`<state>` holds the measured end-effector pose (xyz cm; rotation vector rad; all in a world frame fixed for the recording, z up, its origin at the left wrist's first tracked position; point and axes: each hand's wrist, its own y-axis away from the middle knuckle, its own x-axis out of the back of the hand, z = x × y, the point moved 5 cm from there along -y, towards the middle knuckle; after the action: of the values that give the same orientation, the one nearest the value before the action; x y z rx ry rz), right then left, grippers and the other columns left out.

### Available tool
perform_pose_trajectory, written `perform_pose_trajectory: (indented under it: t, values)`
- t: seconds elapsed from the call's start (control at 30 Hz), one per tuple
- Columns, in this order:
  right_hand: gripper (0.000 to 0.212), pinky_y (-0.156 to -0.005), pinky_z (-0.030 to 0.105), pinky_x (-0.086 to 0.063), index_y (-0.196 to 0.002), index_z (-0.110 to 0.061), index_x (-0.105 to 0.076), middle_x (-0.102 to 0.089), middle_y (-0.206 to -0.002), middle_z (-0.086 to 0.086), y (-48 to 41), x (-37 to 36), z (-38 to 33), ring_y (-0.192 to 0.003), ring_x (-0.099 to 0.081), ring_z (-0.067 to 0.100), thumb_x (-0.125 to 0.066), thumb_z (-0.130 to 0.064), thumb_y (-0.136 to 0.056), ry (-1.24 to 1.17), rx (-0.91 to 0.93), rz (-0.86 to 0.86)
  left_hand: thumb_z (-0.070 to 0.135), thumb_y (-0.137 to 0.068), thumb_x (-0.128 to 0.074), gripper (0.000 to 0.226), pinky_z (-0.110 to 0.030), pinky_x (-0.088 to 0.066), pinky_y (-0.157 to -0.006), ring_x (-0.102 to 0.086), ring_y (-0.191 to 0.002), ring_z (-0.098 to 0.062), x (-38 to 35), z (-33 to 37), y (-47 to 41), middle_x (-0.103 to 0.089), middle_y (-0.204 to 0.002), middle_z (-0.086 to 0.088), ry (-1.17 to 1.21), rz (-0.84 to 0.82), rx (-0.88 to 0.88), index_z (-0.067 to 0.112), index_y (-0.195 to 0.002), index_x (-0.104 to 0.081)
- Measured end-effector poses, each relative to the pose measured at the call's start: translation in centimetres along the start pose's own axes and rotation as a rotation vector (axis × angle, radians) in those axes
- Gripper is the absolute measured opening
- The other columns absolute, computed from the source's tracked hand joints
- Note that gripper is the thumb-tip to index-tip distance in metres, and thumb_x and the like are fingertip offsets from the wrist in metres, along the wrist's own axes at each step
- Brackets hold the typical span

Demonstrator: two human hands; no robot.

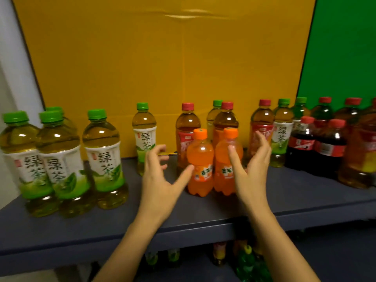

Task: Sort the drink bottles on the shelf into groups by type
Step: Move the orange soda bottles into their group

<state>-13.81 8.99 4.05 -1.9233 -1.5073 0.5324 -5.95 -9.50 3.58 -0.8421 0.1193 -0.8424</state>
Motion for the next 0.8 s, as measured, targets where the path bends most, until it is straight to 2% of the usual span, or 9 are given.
perform_pose_trajectory:
  t: [0.1,0.17,0.23,0.33,0.43,0.47,0.53,0.63,0.8]
  values:
    - [0.083,-0.108,0.031,-0.030,-0.142,-0.023,-0.019,-0.032,-0.145,0.000,-0.2,-0.6,3.1,-0.133,-0.032,0.012,-0.063,-0.050,-0.077,-0.041,-0.149,-0.227,0.052,-0.055,-0.080,0.094,-0.031,-0.044,-0.094,-0.049,-0.114,-0.015,-4.9,-1.2,0.4,-0.041,-0.127,0.003,-0.059,-0.123,0.138,0.019,-0.128,-0.031]
    - [0.086,-0.103,0.038,-0.041,-0.137,-0.030,-0.022,-0.043,-0.137,-0.002,0.1,-1.1,4.4,-0.123,-0.046,0.013,-0.066,-0.057,-0.069,-0.083,-0.208,-0.354,0.041,-0.057,-0.083,0.093,-0.033,-0.043,-0.095,-0.049,-0.118,-0.020,-6.7,-1.9,0.5,-0.043,-0.130,-0.003,-0.072,-0.125,0.206,0.016,-0.129,-0.031]
    - [0.077,-0.098,0.037,-0.046,-0.132,-0.032,-0.027,-0.047,-0.131,-0.003,0.3,-1.3,5.4,-0.115,-0.052,0.011,-0.069,-0.054,-0.070,-0.078,-0.206,-0.414,0.028,-0.061,-0.084,0.085,-0.032,-0.042,-0.092,-0.050,-0.117,-0.023,-7.5,-2.4,0.4,-0.046,-0.129,-0.006,-0.080,-0.111,0.273,0.013,-0.128,-0.033]
    - [0.063,-0.097,0.036,-0.045,-0.129,-0.026,-0.034,-0.048,-0.128,-0.002,0.3,-1.5,6.0,-0.112,-0.052,0.011,-0.066,-0.045,-0.078,-0.066,-0.198,-0.433,0.027,-0.056,-0.087,0.080,-0.034,-0.044,-0.088,-0.053,-0.112,-0.024,-8.0,-3.0,0.0,-0.053,-0.121,-0.008,-0.082,-0.104,0.316,0.013,-0.120,-0.041]
    - [0.070,-0.096,0.041,-0.045,-0.127,-0.023,-0.039,-0.054,-0.119,-0.003,0.4,-1.7,6.3,-0.112,-0.052,0.015,-0.059,-0.063,-0.073,-0.048,-0.218,-0.444,0.052,-0.042,-0.078,0.084,-0.038,-0.048,-0.089,-0.056,-0.107,-0.021,-8.1,-3.1,-0.1,-0.059,-0.113,-0.003,-0.056,-0.128,0.336,0.023,-0.115,-0.046]
    - [0.073,-0.095,0.042,-0.046,-0.125,-0.025,-0.040,-0.055,-0.116,-0.004,0.4,-1.7,6.3,-0.111,-0.052,0.015,-0.054,-0.069,-0.068,-0.046,-0.220,-0.448,0.054,-0.043,-0.078,0.081,-0.038,-0.050,-0.088,-0.057,-0.104,-0.018,-8.1,-3.0,-0.1,-0.060,-0.109,-0.001,-0.038,-0.134,0.337,0.027,-0.113,-0.047]
    - [0.072,-0.093,0.043,-0.047,-0.120,-0.029,-0.042,-0.057,-0.111,-0.004,0.5,-1.6,6.3,-0.108,-0.053,0.016,-0.050,-0.074,-0.064,-0.069,-0.240,-0.449,0.043,-0.053,-0.085,0.068,-0.034,-0.051,-0.085,-0.059,-0.095,-0.010,-8.0,-2.6,0.1,-0.060,-0.099,0.008,0.007,-0.124,0.321,0.033,-0.109,-0.047]
    - [0.057,-0.091,0.043,-0.049,-0.113,-0.031,-0.045,-0.060,-0.107,-0.005,0.5,-1.1,6.0,-0.102,-0.058,0.013,-0.055,-0.068,-0.071,-0.125,-0.291,-0.437,0.039,-0.059,-0.084,0.060,-0.025,-0.048,-0.076,-0.058,-0.090,-0.001,-7.9,-1.9,0.4,-0.060,-0.096,0.016,0.067,-0.105,0.288,0.035,-0.109,-0.049]
    - [0.049,-0.087,0.040,-0.053,-0.107,-0.034,-0.049,-0.064,-0.103,-0.007,1.0,1.4,5.3,-0.095,-0.063,0.009,-0.060,-0.065,-0.072,-0.204,-0.317,-0.371,0.045,-0.054,-0.084,0.054,-0.013,-0.052,-0.064,-0.066,-0.082,0.000,-8.6,-0.1,1.3,-0.067,-0.094,0.011,0.241,-0.181,0.251,0.033,-0.099,-0.057]
